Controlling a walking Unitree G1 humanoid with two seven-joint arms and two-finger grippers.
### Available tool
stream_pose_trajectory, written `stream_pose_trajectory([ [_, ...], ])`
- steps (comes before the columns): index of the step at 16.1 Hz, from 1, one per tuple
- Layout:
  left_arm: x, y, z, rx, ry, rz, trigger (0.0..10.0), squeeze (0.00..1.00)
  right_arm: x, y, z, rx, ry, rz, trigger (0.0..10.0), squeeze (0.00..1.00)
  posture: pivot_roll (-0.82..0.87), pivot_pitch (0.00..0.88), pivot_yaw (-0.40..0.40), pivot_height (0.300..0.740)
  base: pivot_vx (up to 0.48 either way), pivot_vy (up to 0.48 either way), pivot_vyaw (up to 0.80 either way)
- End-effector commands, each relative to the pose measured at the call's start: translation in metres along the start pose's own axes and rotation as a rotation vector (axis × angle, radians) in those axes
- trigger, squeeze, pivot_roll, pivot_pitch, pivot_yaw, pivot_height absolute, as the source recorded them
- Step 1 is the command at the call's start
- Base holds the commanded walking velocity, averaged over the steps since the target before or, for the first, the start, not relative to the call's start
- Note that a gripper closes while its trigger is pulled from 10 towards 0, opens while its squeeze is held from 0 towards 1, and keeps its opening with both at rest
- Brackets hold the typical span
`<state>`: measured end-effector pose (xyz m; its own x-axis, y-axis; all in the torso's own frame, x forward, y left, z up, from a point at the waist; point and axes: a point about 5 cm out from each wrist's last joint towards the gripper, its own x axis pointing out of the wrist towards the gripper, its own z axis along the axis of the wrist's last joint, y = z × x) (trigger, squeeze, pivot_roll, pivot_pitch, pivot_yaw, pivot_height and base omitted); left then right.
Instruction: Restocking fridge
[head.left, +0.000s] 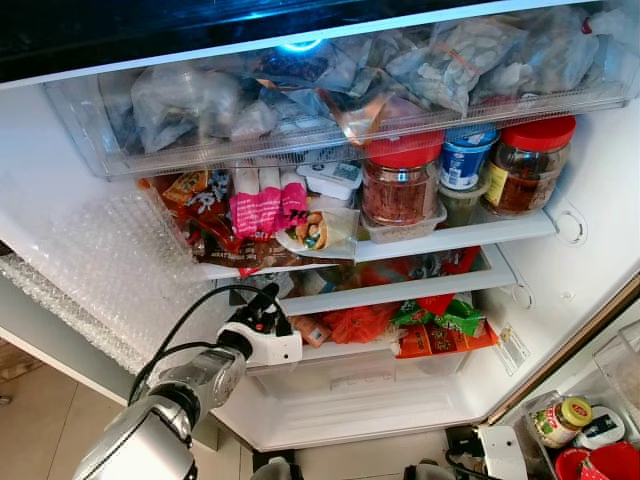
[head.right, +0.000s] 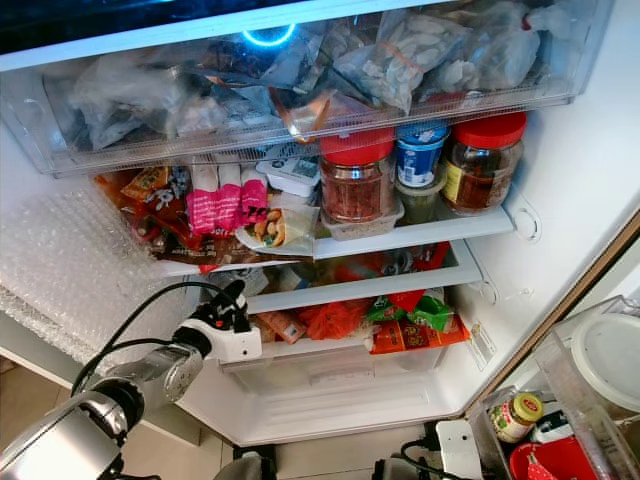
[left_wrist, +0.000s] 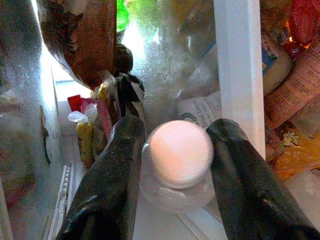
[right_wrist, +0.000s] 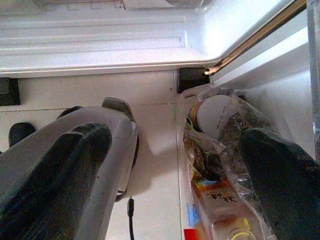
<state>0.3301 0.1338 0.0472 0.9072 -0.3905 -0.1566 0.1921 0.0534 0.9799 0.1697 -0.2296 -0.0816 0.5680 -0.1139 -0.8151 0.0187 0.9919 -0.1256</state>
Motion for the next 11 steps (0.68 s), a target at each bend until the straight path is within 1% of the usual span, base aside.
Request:
stream_pose_trajectory([
  [1, -0.002, 0.0033, -0.0109, 0.011, 0.036, -0.012, 10.0, 1.0, -0.0027, 0.0031, -0.0172, 0.01, 0.065, 0.004, 10.0, 0.0, -0.06, 0.095, 0.102, 0.665, 0.0, 0.0, 0.0],
  [4, 0.0006, 0.0077, -0.0107, -0.009, 0.042, 0.0, 10.0, 1.0, -0.0027, 0.003, -0.0169, 0.009, 0.065, 0.005, 10.0, 0.0, -0.06, 0.095, 0.101, 0.665, 0.0, 0.0, 0.0],
  [11, -0.0009, 0.0054, -0.0113, -0.025, 0.046, -0.01, 10.0, 1.0, -0.0028, 0.0032, -0.0172, 0.004, 0.065, 0.008, 10.0, 0.0, -0.06, 0.087, 0.098, 0.665, 0.0, 0.0, 0.0],
])
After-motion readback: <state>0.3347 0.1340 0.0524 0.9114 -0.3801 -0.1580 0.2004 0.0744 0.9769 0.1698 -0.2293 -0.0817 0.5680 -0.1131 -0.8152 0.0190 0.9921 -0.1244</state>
